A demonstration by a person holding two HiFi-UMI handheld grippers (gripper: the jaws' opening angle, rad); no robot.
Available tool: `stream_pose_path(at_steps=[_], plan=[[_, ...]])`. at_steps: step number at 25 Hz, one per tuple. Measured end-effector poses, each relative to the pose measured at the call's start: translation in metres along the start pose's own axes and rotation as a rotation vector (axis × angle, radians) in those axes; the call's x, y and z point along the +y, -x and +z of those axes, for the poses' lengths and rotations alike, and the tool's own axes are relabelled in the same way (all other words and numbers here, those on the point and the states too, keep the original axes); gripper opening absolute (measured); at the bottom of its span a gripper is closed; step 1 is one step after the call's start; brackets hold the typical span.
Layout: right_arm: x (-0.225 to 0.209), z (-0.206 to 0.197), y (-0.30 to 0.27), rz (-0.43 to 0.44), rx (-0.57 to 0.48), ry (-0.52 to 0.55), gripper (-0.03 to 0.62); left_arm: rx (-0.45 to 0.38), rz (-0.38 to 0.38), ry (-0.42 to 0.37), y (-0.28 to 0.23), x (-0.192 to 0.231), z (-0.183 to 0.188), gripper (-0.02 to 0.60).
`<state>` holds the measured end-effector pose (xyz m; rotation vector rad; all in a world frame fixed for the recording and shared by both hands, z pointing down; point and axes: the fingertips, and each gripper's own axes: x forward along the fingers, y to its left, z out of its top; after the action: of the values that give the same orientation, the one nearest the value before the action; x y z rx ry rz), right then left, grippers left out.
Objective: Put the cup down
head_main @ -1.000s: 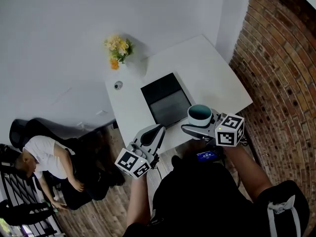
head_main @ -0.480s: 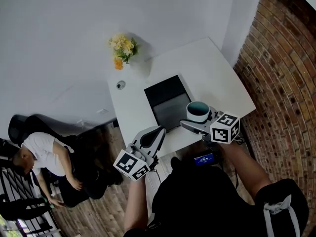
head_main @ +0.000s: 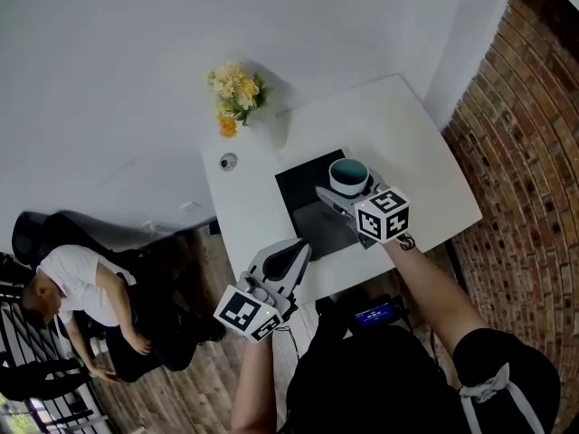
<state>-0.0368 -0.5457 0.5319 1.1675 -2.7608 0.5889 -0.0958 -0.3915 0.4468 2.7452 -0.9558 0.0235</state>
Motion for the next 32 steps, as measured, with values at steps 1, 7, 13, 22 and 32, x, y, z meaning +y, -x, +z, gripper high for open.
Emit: stream_pose_path(at_steps=[1, 7, 13, 22, 32], plan=[[-0.006, 0.0, -0.009, -0.015, -0.002, 0.001, 0.407, 0.001, 0.002, 0.001, -0.002, 0.004, 0.0, 0.008], [-0.039, 0.002, -0.056, -0.12, -0.022, 0.025, 0.407, -0.001, 0.01, 0.015, -0.009, 0.017, 0.002, 0.008], [-0.054, 0.007, -0.085, -0.158, -0.04, 0.087, 0.407, 0.007, 0.027, 0.024, 0.0, 0.024, 0.002, 0.008], [-0.042, -0.005, -0.087, -0.167, -0.02, 0.246, 0.407, -0.009, 0.053, 0.049, 0.002, 0.035, -0.001, 0.008], [-0.043, -0.035, -0.076, -0.181, 0.102, 0.302, 0.391, -0.011, 0.023, 0.04, -0.009, 0.021, 0.002, 0.008]])
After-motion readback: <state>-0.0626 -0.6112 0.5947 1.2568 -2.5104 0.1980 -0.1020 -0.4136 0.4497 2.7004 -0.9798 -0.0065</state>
